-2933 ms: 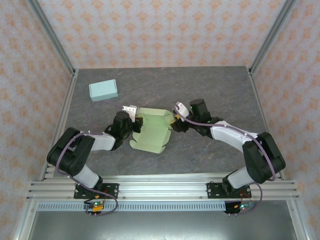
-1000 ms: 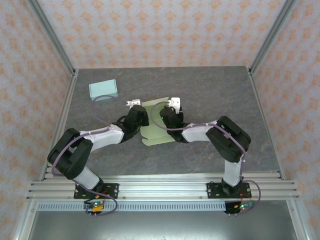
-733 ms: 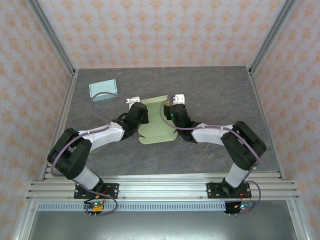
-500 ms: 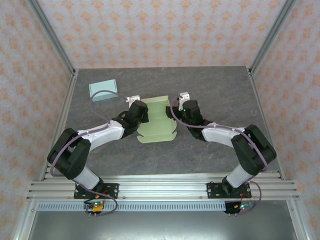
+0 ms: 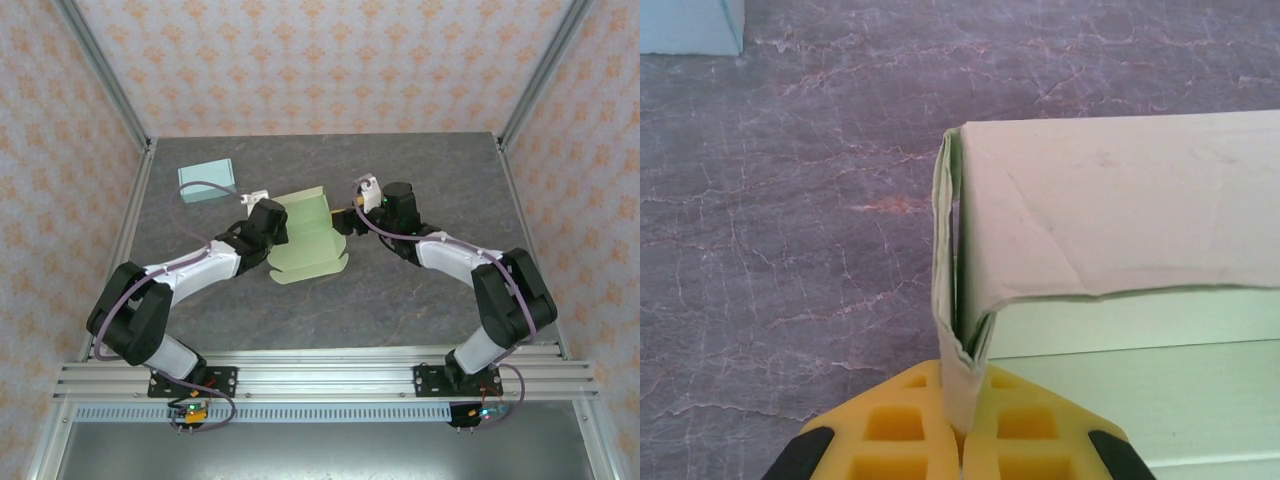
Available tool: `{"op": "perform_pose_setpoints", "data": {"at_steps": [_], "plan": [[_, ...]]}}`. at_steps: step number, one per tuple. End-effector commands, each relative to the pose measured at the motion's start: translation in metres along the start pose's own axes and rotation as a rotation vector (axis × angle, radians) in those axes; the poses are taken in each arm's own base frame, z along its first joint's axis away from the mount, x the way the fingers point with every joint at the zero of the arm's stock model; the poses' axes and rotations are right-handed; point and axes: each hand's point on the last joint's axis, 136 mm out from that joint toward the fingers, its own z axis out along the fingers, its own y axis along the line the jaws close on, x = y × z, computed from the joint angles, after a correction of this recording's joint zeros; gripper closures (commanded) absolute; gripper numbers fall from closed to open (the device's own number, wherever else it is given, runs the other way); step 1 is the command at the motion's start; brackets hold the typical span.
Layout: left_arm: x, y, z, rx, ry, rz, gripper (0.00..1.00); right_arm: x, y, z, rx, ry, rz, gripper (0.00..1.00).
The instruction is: Fold the paper box
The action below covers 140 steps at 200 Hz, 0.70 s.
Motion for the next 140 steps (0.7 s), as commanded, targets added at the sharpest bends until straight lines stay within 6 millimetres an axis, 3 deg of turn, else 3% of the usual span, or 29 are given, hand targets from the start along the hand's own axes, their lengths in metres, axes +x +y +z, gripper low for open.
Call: {"op": "perform_pose_setpoints", "data": {"at_steps": [1,28,48,55,64,73,80,98,112,140], "plan": [[-0.004,0.007,-0.005,-0.006,-0.017,-0.030,1.00,-0.006,0.021,-0.004,-0.133,0.051,-0.068,0.22],[-0.006,-0.001,-0.004,0.051,-0.015,-0.023,1.00,0.001,0.022,-0.002,-0.175,0.148,-0.134,0.22],[-0.005,0.001,0.001,0.080,0.015,-0.115,1.00,-0.020,0.006,-0.002,-0.097,0.042,-0.067,0.22],[-0.004,0.004,0.003,0.077,0.031,-0.168,1.00,-0.032,-0.007,-0.005,-0.011,-0.022,-0.013,0.22],[-0.004,0.011,0.005,0.062,0.054,-0.267,1.00,-0.045,-0.039,-0.013,0.188,-0.088,0.139,0.21],[0.000,0.018,0.007,0.052,0.082,-0.374,1.00,-0.049,-0.075,-0.036,0.438,-0.109,0.378,0.21],[0.000,0.020,0.008,0.048,0.087,-0.441,1.00,-0.050,-0.086,-0.051,0.540,-0.127,0.532,0.20],[-0.003,0.025,0.008,0.026,0.079,-0.583,1.00,-0.060,-0.058,-0.053,0.444,-0.108,0.722,0.20],[-0.005,0.028,0.007,-0.013,0.086,-0.678,1.00,-0.056,-0.039,-0.054,0.426,-0.072,0.831,0.21],[-0.008,0.023,0.008,-0.029,0.105,-0.785,1.00,-0.064,0.042,-0.048,0.192,-0.010,0.659,0.24]]}}
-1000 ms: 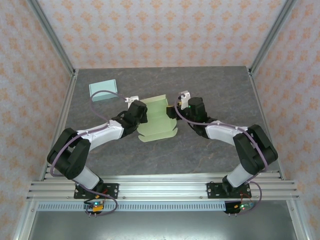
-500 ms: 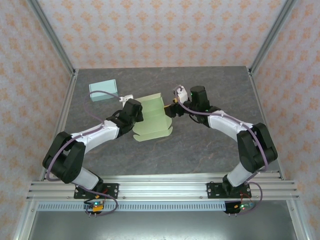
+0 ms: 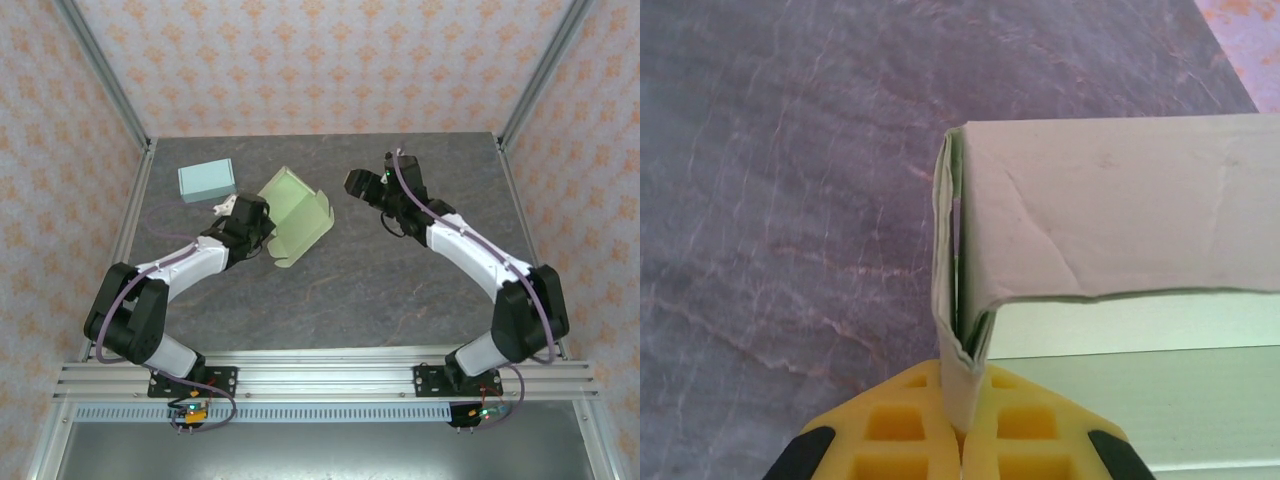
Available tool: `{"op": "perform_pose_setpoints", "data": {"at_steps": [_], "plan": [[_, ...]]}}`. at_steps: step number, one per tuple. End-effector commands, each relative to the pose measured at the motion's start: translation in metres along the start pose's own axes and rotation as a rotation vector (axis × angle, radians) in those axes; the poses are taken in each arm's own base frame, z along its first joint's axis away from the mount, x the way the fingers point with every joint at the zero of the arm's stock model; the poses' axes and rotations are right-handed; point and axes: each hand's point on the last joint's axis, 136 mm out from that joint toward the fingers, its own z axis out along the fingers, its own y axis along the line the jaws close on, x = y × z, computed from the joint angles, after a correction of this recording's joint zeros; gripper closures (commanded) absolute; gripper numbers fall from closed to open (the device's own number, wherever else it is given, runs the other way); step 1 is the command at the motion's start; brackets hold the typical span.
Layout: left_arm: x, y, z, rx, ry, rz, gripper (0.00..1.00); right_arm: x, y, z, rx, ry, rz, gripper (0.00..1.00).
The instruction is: Fold the paper box
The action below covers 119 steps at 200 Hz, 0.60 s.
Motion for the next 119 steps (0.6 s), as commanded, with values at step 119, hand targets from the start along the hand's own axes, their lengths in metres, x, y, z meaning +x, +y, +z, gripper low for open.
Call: {"op": "perform_pose_setpoints", "data": {"at_steps": [119], "plan": [[0.004,-0.017,-0.005,-0.001,0.000,-0.404,1.00,0.086,0.076,0.004,-0.125,0.247,-0.076,0.48]]}}
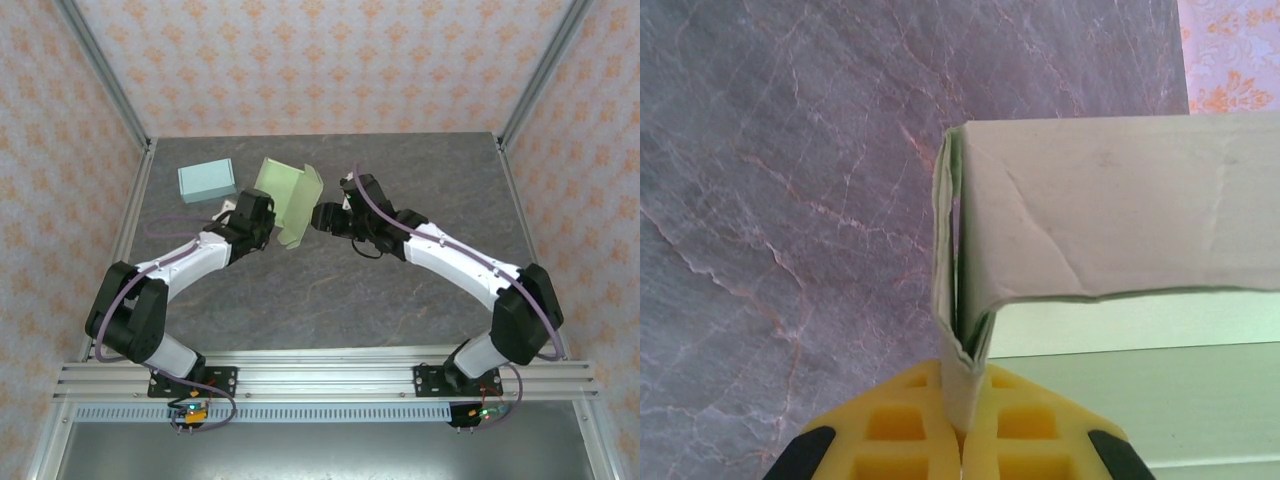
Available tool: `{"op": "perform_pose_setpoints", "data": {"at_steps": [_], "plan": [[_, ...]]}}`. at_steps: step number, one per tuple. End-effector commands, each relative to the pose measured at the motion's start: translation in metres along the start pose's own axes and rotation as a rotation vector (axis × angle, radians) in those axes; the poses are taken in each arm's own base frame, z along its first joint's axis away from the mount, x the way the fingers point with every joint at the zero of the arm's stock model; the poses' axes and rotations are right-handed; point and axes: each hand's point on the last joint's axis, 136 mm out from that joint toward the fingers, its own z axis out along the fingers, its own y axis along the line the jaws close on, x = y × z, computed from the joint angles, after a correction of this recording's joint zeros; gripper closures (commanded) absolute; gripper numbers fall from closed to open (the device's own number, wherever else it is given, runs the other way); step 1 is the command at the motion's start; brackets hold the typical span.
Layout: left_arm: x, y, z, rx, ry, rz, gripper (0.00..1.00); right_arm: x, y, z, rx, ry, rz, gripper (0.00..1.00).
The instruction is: Fold the paper box
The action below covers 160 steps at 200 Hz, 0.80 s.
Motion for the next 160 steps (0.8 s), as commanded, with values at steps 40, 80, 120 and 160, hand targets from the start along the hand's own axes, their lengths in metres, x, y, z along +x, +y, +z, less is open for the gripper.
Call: {"op": "perform_pose_setpoints", "data": {"at_steps": [40,80,120,160], "plan": [[0.003,0.000,0.001,-0.005,-0.030,-0.041,1.00,-0.011,0.015,0.010,-0.023,-0.018,0.028,0.51],[-0.001,0.006,0.000,-0.027,-0.069,-0.048,1.00,-0.013,0.005,-0.016,0.003,-0.063,0.016,0.29],[0.005,0.001,0.003,-0.024,-0.066,-0.047,1.00,-0.007,0.024,-0.037,-0.112,-0.050,0.005,0.26],[0.014,-0.002,0.005,-0.016,-0.043,-0.054,1.00,-0.008,0.030,-0.012,-0.109,0.008,0.014,0.28]]}}
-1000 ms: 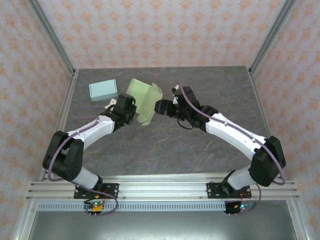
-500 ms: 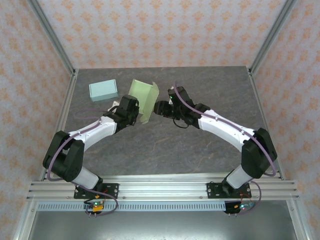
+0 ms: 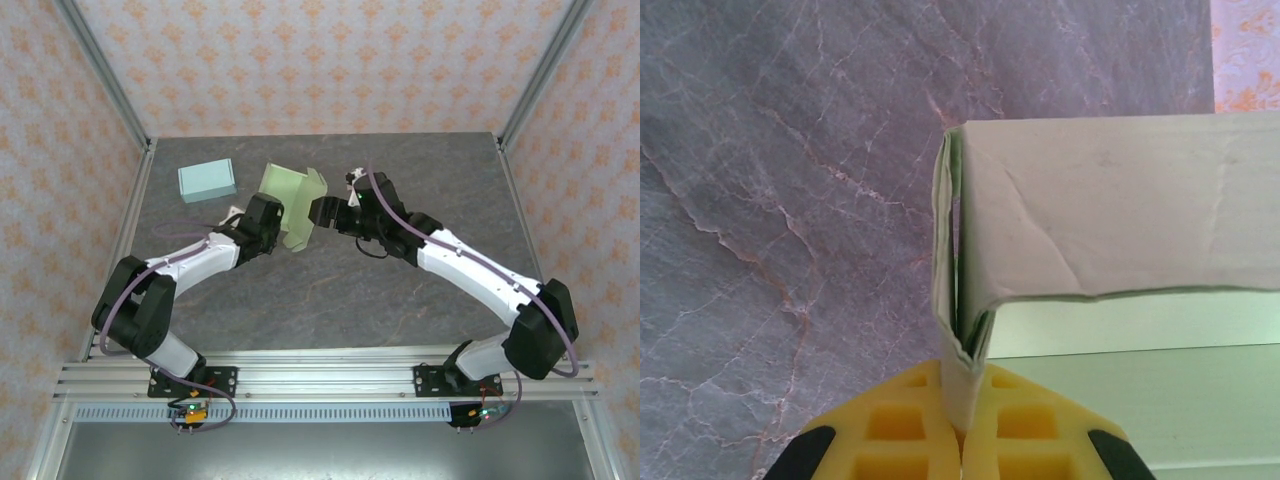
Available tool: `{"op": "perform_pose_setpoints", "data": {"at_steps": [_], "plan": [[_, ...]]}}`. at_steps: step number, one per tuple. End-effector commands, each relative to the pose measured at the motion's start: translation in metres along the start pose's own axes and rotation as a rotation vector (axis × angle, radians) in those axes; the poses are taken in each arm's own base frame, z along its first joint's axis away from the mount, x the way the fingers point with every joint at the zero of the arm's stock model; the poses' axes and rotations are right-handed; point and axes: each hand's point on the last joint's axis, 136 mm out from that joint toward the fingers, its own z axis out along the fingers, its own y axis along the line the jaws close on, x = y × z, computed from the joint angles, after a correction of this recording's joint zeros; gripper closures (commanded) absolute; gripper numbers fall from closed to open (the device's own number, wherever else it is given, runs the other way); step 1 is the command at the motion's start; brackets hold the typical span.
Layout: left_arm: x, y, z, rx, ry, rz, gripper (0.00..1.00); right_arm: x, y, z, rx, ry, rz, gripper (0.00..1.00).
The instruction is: Fold the paper box
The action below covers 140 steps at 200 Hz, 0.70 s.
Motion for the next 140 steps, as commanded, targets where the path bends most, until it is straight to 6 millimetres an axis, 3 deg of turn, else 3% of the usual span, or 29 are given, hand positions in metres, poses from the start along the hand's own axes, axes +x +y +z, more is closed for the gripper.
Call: {"op": "perform_pose_setpoints", "data": {"at_steps": [1,31,64,78,82,96,112,130,140], "plan": [[-0.001,-0.010,-0.003,0.015,-0.026,-0.021,1.00,0.001,0.001,0.021,0.004,0.053,0.008,0.28],[0.002,-0.016,-0.007,0.041,-0.013,-0.051,1.00,0.001,-0.007,0.042,0.051,0.075,0.026,0.41],[0.003,-0.018,-0.007,0.058,-0.006,-0.075,1.00,-0.002,-0.021,0.046,0.113,0.049,0.010,0.84],[0.008,-0.026,-0.005,0.104,0.023,-0.096,1.00,-0.003,-0.033,0.046,0.178,0.053,-0.021,0.91],[0.010,-0.029,-0.005,0.119,0.033,-0.100,0.94,-0.003,-0.036,0.045,0.195,0.058,-0.040,0.93],[0.016,-0.041,-0.006,0.190,0.069,-0.080,0.57,-0.006,-0.046,0.040,0.258,0.074,-0.143,1.00],[0.019,-0.044,-0.015,0.237,0.096,-0.036,0.19,-0.017,-0.056,0.027,0.333,0.087,-0.304,1.00],[0.012,-0.039,-0.037,0.281,0.084,0.013,0.01,-0.027,-0.067,0.012,0.403,0.113,-0.501,1.00],[0.001,-0.034,-0.054,0.301,0.048,0.050,0.00,-0.033,-0.074,0.004,0.431,0.119,-0.591,1.00]]}}
